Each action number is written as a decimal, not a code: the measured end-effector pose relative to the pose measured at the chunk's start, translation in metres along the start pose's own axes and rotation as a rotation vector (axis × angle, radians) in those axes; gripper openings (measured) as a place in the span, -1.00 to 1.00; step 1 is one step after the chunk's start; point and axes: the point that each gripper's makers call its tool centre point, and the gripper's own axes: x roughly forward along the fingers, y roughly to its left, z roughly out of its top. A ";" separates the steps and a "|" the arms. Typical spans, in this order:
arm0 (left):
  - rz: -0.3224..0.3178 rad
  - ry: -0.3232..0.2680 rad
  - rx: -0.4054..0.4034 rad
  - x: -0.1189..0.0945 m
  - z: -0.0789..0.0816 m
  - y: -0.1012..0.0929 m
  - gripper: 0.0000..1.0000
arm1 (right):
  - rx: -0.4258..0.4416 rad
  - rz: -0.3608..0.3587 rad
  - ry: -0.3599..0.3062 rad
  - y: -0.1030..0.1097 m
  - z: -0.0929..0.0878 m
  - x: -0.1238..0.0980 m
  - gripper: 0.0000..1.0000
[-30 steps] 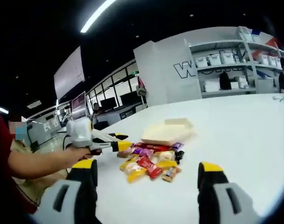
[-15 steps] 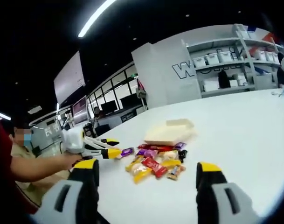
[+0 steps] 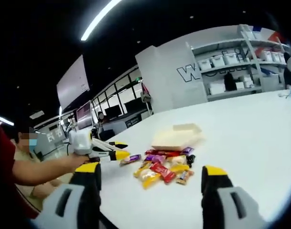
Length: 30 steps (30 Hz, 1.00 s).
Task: Place the target food into the container with the food tongs after gripping and lifting it, then release it inside without dropping or visibly crushing the food.
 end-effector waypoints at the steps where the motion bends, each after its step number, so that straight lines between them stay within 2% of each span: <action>1: 0.002 -0.001 -0.003 0.001 -0.001 0.003 -0.41 | 0.000 0.002 -0.018 0.000 0.004 -0.001 0.72; 3: -0.007 0.009 -0.049 0.004 -0.004 0.003 -0.41 | 0.000 0.002 -0.041 0.000 0.008 -0.003 0.72; 5: 0.000 0.007 -0.055 0.007 -0.005 0.008 -0.40 | 0.010 0.001 -0.041 -0.001 0.009 -0.003 0.73; 9: -0.019 0.045 -0.050 0.012 -0.018 0.005 -0.41 | 0.010 -0.007 -0.027 -0.003 0.004 -0.003 0.74; 10: -0.017 0.024 -0.078 0.011 -0.014 0.006 -0.39 | 0.010 -0.005 -0.023 -0.003 0.003 -0.003 0.74; 17: -0.016 0.027 -0.167 0.009 -0.017 0.008 -0.42 | 0.013 0.004 -0.025 -0.002 0.004 -0.002 0.70; 22: -0.025 0.032 -0.161 0.009 -0.017 0.005 -0.44 | 0.001 0.012 0.000 0.001 -0.002 0.000 0.69; 30: -0.017 0.017 -0.222 0.006 -0.014 0.008 -0.47 | -0.008 0.026 0.007 0.004 -0.005 -0.002 0.67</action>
